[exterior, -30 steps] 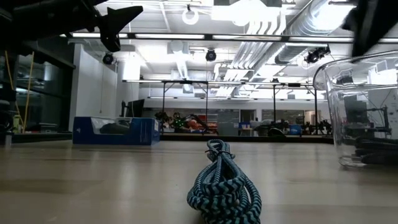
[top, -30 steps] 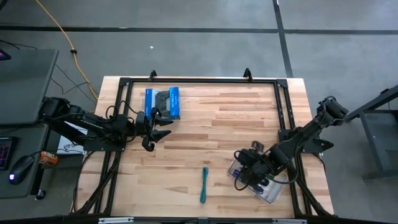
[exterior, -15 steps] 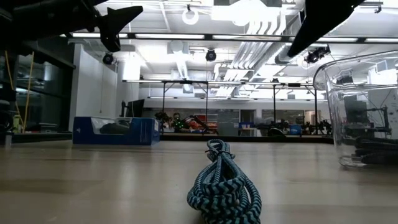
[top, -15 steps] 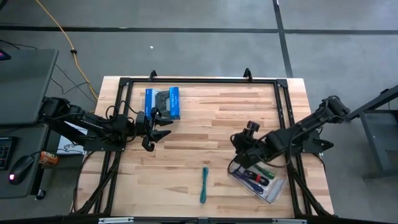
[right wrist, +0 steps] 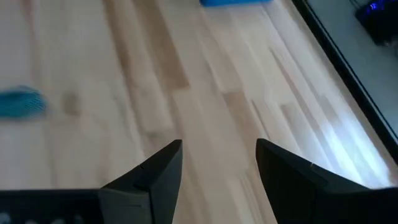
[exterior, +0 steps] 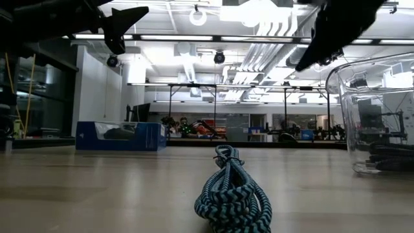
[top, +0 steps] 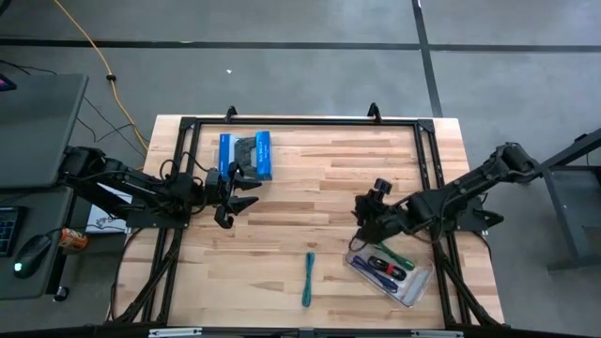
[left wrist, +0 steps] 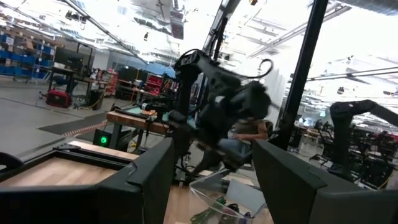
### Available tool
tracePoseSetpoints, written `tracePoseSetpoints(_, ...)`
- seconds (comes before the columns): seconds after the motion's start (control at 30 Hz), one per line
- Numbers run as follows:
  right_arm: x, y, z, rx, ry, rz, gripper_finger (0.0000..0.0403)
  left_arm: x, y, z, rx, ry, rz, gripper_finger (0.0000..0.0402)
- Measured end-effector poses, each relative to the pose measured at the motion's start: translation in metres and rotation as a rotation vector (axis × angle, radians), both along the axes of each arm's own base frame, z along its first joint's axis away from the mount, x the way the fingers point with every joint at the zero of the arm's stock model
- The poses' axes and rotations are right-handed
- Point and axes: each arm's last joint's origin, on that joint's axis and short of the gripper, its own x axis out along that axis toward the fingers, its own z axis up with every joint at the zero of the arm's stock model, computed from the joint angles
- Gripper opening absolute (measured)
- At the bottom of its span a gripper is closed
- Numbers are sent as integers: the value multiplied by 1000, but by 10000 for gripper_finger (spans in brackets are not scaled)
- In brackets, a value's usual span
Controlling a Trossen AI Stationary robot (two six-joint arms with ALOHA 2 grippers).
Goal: Pick and place USB-C Cables
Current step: Put the blue charger cable into the transparent bin
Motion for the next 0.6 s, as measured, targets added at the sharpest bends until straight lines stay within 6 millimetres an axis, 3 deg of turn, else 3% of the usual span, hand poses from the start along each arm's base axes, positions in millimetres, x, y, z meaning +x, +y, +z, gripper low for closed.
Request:
tracePoseSetpoints(0.17,-16,-23,-3,47,-161,-24,197,0,0,0,3,0,1,200)
tracePoseSetpoints(0.47,-31,-48,-14,68,-794,302,197,0,0,0,2,1,1,200)
tracePoseSetpoints(0.6,-35,-54,-15,43,-914,304,197,0,0,0,3,1,2,200)
